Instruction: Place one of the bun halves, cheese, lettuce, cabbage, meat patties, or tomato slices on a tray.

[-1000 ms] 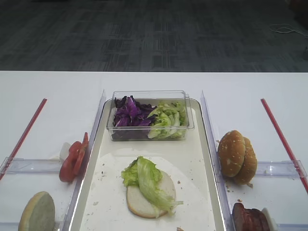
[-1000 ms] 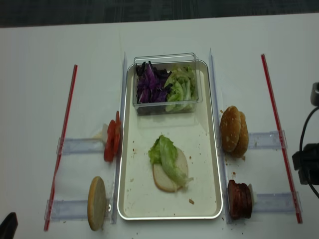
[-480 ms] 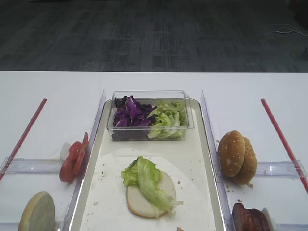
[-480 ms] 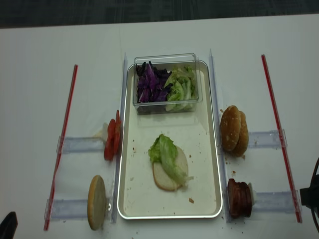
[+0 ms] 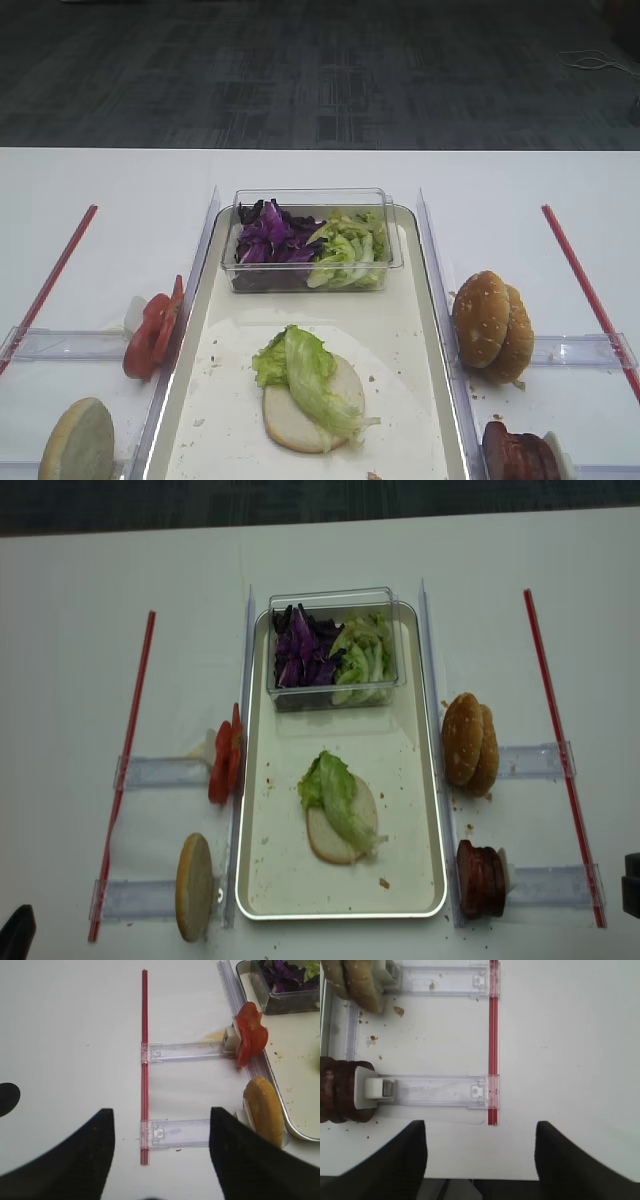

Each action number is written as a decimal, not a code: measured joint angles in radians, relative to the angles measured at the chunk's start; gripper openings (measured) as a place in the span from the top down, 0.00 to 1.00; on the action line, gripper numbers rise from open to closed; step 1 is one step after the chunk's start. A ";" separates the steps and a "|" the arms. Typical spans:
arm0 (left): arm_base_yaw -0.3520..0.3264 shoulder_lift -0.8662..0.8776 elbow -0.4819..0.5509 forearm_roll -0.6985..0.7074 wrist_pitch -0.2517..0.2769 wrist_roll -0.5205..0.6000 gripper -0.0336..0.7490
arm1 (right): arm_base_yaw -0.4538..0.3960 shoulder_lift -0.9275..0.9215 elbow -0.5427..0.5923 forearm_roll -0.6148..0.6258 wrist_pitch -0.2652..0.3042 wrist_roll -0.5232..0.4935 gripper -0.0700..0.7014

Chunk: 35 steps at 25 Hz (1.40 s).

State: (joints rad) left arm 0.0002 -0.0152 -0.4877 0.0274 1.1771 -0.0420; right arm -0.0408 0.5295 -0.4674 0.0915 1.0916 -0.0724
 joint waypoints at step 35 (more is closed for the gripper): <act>0.000 0.000 0.000 0.002 0.000 0.000 0.42 | 0.000 -0.545 0.000 0.000 0.024 -0.034 0.30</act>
State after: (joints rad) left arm 0.0002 -0.0152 -0.4877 0.0292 1.1771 -0.0420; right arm -0.0408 -0.0157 -0.4674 0.0915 1.1155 -0.1059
